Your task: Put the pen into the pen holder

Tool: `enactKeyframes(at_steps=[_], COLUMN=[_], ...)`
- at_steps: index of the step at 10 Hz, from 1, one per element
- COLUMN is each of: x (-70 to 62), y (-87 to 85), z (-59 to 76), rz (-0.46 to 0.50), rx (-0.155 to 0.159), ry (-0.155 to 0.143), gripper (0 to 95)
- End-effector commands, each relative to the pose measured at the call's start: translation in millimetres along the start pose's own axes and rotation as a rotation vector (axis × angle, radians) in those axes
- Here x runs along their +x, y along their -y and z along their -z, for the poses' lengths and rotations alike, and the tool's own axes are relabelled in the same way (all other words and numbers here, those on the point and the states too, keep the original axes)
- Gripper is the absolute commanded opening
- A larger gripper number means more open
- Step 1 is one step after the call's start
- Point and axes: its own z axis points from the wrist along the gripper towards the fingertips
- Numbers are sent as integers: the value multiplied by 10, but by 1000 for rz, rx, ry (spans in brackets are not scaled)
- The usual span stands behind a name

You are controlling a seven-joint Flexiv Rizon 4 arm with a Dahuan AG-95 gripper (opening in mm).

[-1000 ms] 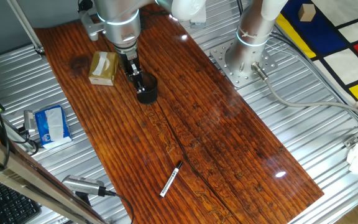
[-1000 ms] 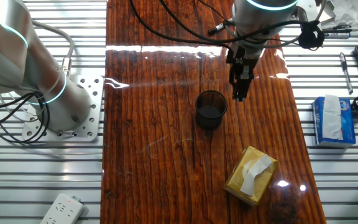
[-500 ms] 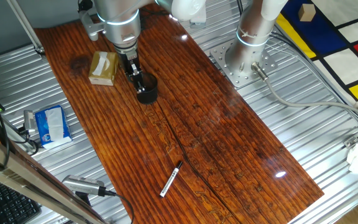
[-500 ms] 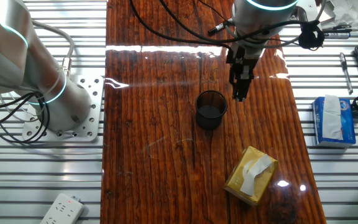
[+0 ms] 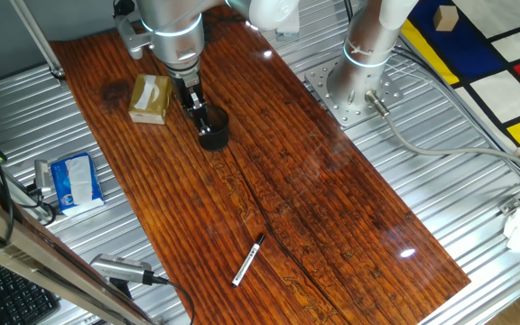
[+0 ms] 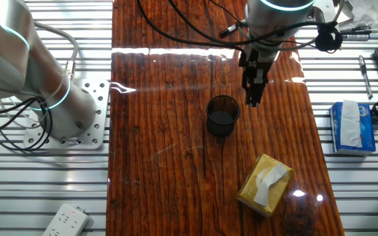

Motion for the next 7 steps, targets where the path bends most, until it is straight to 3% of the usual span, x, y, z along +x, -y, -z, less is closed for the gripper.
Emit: enactKeyframes(at_steps=[1, 2, 7], x=[2, 3, 16], y=[1, -2, -25], z=[0, 9, 80], rz=[0, 147, 182], rx=[0, -2, 9], ry=[-1, 16, -2], gripper=[0, 0, 0])
